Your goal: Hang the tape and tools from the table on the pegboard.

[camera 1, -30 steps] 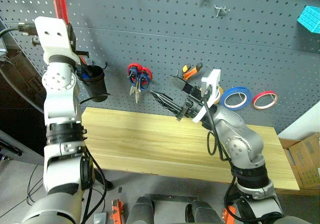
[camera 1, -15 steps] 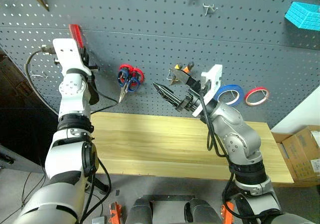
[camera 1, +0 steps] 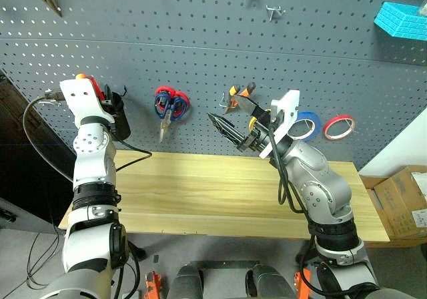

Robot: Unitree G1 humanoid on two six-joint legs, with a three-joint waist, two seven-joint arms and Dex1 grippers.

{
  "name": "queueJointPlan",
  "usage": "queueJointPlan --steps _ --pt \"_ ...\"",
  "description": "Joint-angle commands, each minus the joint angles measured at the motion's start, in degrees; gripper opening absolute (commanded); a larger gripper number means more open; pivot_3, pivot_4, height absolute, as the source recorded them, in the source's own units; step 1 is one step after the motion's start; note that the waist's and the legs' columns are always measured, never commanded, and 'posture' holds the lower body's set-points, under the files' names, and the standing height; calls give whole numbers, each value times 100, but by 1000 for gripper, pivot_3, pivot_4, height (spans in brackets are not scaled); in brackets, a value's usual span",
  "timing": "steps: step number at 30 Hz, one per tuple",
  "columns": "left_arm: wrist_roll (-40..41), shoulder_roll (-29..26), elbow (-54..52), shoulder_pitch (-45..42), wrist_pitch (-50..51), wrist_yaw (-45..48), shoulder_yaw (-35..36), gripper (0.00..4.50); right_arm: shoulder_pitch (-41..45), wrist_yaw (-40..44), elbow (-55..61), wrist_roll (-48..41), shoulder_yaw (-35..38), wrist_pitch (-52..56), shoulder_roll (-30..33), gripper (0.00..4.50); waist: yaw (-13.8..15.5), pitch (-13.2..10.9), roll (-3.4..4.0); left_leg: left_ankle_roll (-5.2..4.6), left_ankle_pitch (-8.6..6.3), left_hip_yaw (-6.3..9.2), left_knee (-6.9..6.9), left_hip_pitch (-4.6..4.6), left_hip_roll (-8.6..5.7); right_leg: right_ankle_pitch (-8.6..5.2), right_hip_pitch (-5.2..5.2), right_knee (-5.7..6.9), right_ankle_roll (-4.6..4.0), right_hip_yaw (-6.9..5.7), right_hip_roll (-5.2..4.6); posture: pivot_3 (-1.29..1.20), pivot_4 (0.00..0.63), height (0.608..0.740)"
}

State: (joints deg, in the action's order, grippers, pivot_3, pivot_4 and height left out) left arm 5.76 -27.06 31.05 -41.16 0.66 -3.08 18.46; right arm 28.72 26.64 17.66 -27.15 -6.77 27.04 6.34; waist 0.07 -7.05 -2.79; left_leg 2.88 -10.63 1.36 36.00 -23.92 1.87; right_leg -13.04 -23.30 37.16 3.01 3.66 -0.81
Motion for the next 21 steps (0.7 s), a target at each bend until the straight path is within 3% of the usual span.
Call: queueJointPlan --steps 1,2,8,17,21 --pt "64 -28 -464 -27 105 -18 60 4244 100 26 94 -51 57 -82 -24 4500 -1 0 0 0 0 -1 0 1 0 0 1 0 1 0 0 91 70 740" --pt "73 -18 -530 -13 148 -17 55 4468 98 28 94 -47 52 -88 -30 4500 -1 0 0 0 0 0 0 1 0 0 1 -1 0 0 0 90 68 740" --pt "182 71 -1296 203 557 196 -88 4468 13 64 185 -9 82 -99 58 4500 -2 0 0 0 0 0 -2 -1 0 1 1 -4 -2 0 0 85 64 740" --pt "192 228 -3895 357 1632 549 -640 4468 -674 44 1124 -32 148 90 721 4500 16 0 0 1 -1 -2 -2 -3 0 -1 1 -8 -1 6 -1 83 64 740" --pt "224 680 -4661 381 2231 513 -1115 4468 -1264 -221 1486 486 17 -173 880 4500 34 7 5 0 0 -3 3 5 -2 -16 9 -8 24 10 0 89 63 740"
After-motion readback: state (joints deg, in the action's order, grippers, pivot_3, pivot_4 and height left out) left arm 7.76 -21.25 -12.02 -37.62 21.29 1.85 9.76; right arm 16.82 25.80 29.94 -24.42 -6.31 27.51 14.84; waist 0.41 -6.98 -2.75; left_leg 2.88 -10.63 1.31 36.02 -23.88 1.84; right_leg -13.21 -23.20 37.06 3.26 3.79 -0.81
